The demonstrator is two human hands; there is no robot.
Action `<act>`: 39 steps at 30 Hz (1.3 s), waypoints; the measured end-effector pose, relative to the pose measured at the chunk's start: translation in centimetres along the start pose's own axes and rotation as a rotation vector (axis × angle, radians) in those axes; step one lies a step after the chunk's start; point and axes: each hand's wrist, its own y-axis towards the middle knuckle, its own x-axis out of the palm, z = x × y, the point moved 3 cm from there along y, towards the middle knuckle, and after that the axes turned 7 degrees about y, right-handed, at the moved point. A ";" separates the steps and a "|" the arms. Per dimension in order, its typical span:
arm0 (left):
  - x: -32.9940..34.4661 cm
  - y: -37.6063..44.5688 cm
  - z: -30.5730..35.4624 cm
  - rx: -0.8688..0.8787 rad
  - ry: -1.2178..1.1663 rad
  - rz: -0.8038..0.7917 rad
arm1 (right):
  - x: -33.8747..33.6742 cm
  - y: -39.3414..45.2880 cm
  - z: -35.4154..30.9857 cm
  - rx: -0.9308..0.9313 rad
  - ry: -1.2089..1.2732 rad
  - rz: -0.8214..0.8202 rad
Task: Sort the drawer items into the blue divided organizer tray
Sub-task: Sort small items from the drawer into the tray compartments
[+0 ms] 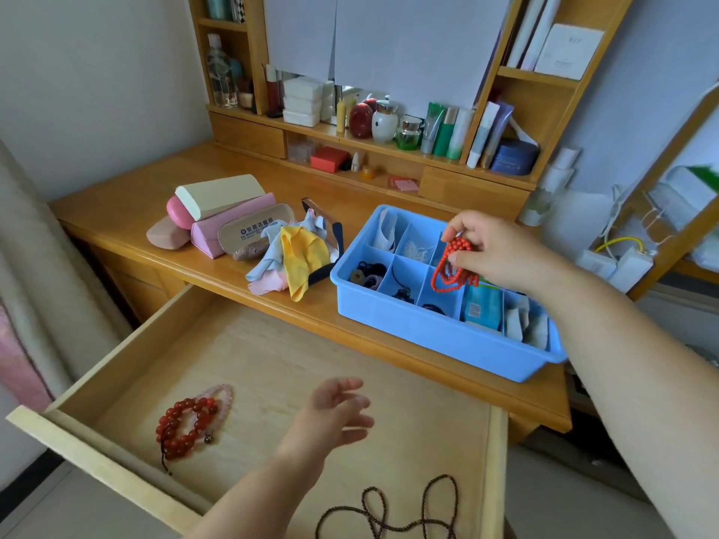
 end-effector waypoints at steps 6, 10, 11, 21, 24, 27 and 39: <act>-3.7 -0.1 -4.1 -0.099 0.102 0.077 | 2.2 1.7 3.2 0.119 -0.163 0.019; -3.9 0.2 -5.5 -0.065 0.363 0.036 | 5.0 -0.5 4.3 0.134 -0.313 -0.192; -3.6 0.3 -5.7 -0.031 0.488 0.015 | 5.2 -1.2 4.4 0.107 -0.322 -0.145; 4.9 1.1 -8.4 0.296 1.682 -0.341 | 12.5 -12.6 5.2 -0.373 -0.255 0.176; 7.4 0.5 -8.8 0.375 1.865 -0.460 | 15.6 -14.2 8.4 -0.078 -0.174 0.007; 8.1 0.0 -8.9 0.433 1.957 -0.542 | 17.8 -15.0 10.9 0.164 -0.159 -0.143; -2.4 -0.9 1.9 -0.105 0.222 -0.195 | 18.8 -14.7 11.0 0.435 0.270 -0.253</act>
